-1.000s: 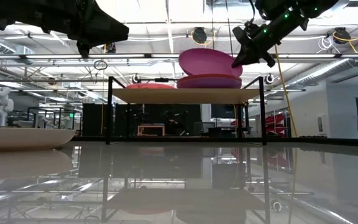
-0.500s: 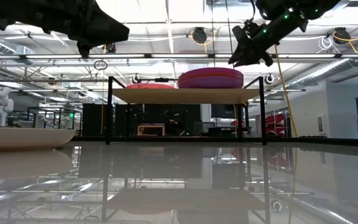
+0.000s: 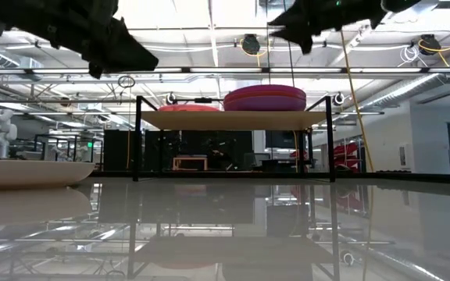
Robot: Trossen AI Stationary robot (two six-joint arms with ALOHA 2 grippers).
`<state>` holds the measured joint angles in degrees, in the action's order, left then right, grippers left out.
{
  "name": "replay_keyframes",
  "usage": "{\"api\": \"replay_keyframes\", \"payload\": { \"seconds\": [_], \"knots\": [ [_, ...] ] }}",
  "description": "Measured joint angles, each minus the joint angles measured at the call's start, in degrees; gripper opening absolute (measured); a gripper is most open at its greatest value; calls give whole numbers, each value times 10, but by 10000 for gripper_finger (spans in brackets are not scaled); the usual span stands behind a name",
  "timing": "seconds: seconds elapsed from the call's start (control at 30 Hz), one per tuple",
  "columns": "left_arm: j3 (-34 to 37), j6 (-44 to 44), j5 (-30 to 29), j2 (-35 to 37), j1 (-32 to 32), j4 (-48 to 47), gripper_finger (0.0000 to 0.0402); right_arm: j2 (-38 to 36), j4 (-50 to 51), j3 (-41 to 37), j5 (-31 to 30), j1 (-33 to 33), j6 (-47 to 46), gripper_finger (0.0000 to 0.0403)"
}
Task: Place and stack plates onto a shelf
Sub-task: Stack the big white plate on top of the big pink plate on the shelf
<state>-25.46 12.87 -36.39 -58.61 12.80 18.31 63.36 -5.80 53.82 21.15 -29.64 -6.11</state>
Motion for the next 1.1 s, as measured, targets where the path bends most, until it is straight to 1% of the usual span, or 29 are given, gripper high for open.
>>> {"api": "replay_keyframes", "payload": {
  "seconds": [0.1,0.17,0.27,0.33,0.37,0.43,0.5,0.57,0.7,0.77,0.83,1.1],
  "knots": [
    [-38,-6,-37,0,10,-89,106,-16,0,-1,0,56,21,149],
    [-66,5,-48,0,18,-151,106,-26,-7,-13,0,96,25,149],
    [-100,46,-58,-11,33,-224,106,-37,-51,-49,-4,158,38,149],
    [-117,71,-56,-22,44,-267,106,-42,-100,-81,-28,198,47,149],
    [-125,83,-47,-30,48,-286,106,-45,-123,-96,-44,216,52,149],
    [-134,99,-9,-42,55,-336,106,-51,-160,-127,-78,246,62,149],
    [-135,130,38,-48,59,-383,106,-60,-176,-153,-111,270,79,149],
    [-139,175,77,-51,60,-409,106,-72,-181,-174,-146,289,96,149],
    [-139,258,128,-58,59,-476,106,-98,-192,-209,-233,316,119,148],
    [-138,279,143,-69,59,-506,106,-106,-205,-218,-269,321,127,148],
    [-138,294,156,-85,59,-512,106,-116,-206,-221,-286,324,128,148],
    [-138,341,221,-168,61,-519,106,-123,-200,-223,-286,324,115,148]
  ]
}}
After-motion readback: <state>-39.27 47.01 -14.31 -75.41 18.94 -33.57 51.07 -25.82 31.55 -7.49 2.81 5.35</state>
